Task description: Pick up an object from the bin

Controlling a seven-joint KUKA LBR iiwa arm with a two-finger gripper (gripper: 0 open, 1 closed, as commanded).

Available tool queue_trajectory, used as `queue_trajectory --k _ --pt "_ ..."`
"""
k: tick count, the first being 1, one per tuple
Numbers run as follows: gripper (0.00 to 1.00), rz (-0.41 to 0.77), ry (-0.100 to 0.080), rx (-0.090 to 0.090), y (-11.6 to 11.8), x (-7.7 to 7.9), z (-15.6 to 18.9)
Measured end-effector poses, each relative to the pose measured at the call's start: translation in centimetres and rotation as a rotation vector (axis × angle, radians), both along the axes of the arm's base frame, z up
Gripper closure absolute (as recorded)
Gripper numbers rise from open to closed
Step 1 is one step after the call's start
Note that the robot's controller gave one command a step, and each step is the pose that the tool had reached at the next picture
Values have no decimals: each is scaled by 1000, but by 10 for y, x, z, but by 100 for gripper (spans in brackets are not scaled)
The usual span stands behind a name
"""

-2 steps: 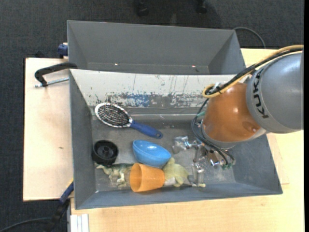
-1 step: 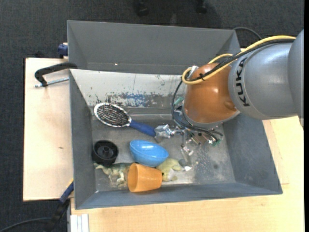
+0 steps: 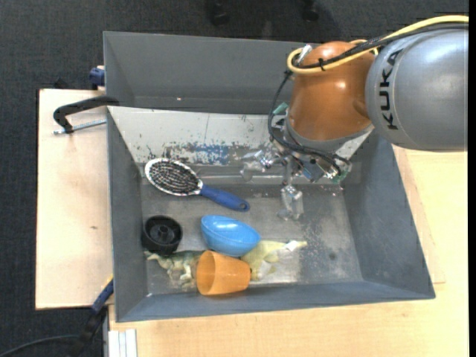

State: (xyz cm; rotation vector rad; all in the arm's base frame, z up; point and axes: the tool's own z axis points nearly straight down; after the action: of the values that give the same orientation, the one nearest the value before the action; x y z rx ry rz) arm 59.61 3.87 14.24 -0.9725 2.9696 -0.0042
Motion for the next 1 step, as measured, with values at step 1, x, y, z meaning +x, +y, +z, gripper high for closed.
queue_trajectory --k 1 --pt "0 17 19 0 0 -35 -38"
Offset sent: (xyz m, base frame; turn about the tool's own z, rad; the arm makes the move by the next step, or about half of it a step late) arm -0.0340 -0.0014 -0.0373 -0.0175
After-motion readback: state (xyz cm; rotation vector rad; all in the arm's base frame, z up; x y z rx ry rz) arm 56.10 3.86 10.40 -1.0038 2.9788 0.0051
